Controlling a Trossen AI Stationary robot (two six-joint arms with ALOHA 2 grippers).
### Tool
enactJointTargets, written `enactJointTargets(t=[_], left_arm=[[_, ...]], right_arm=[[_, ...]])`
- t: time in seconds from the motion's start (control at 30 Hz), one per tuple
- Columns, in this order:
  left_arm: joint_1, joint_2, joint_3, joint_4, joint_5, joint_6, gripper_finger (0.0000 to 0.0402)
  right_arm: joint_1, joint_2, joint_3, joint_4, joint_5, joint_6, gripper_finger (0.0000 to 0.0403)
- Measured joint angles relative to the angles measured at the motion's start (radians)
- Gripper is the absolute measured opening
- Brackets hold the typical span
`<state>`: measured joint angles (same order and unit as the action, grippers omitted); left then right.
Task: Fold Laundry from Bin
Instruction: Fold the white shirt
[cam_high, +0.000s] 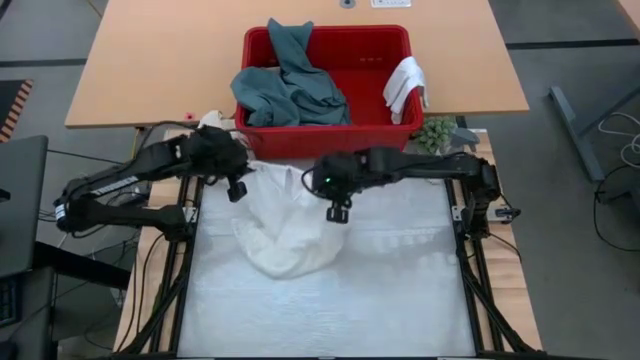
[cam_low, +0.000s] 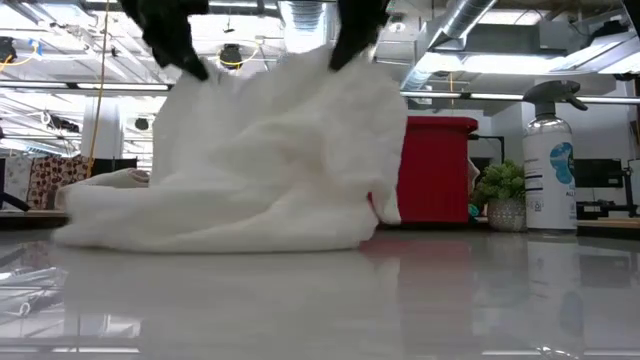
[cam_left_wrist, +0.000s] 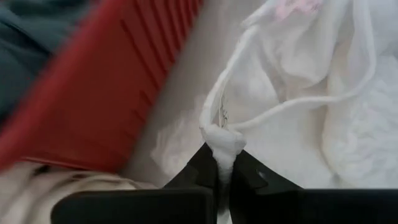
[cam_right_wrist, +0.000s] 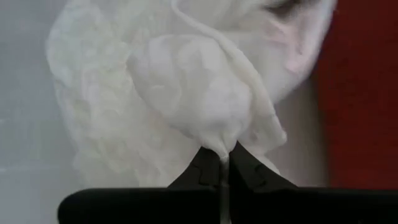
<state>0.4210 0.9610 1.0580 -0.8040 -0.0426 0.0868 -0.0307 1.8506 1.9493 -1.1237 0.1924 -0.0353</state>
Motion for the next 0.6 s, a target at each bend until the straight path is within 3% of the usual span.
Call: enactJointTargets(t=[0.3, 0.47, 0.6], left_arm=[[0.000, -0.008, 0.172, 0.003, -0.074, 0.050, 0.0000], [0.000, 0.022, 0.267, 0.002, -0.101, 0.059, 0.0000], [-0.011, 0.049, 0.361, -0.022, -0.044, -0.014, 0.0000]], right_arm=[[-0.004, -0.082, 0.191, -0.321, 0.358, 0.035, 0.0027], [-0.011, -0.186, 0.197, -0.331, 0.428, 0.100, 0.0027], [0.021, -0.265, 0.197, -0.296, 0.419, 0.162, 0.0027]])
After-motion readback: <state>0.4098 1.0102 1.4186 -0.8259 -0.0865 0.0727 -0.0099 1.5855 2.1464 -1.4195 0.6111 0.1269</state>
